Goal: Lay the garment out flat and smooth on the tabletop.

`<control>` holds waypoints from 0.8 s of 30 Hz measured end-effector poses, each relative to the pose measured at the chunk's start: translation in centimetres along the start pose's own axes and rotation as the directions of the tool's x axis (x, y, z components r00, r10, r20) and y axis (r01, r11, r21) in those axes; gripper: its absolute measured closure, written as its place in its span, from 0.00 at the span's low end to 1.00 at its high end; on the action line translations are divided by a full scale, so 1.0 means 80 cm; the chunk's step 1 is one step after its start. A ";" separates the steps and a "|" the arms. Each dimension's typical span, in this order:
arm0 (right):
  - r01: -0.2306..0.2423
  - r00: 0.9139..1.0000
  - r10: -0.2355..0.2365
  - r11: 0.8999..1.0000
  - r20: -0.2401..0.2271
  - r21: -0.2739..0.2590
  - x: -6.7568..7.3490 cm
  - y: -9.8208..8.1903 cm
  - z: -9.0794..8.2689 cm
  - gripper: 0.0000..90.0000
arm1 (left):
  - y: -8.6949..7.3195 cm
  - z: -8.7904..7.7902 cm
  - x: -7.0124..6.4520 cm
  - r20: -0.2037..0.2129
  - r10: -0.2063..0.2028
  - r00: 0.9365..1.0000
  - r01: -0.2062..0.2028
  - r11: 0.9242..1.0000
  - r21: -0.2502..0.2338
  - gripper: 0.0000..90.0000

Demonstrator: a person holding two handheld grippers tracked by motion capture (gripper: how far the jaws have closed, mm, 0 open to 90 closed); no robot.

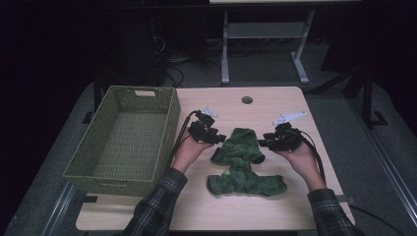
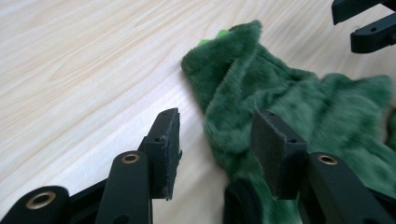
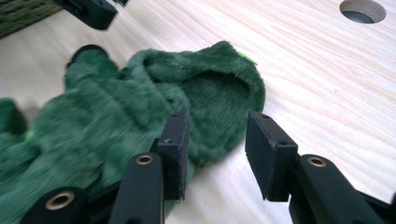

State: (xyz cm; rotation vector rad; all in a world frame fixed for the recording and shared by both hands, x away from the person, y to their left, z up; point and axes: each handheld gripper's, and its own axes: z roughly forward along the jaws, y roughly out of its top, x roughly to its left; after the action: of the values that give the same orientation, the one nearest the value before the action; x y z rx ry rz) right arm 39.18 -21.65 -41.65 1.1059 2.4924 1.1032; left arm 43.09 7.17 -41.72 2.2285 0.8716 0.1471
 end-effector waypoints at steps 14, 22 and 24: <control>-0.073 0.997 0.072 0.997 0.033 0.019 -0.021 -0.011 0.048 0.63 | 0.002 0.051 0.004 0.041 0.054 0.998 -0.057 0.995 0.078 0.59; -0.072 0.997 0.070 0.996 0.042 0.043 -0.019 -0.014 0.063 0.62 | -0.003 0.060 -0.004 0.033 0.108 0.994 -0.111 0.985 0.133 0.79; -0.076 0.997 0.075 0.996 0.037 0.051 -0.018 -0.015 0.067 0.62 | -0.005 0.060 -0.005 0.034 0.107 0.994 -0.111 0.985 0.131 0.87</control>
State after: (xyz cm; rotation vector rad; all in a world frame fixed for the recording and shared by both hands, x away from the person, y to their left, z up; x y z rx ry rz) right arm 41.90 -20.27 -46.42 1.2327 2.4847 1.0334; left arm 44.27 4.28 -45.42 2.3984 0.7647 0.1133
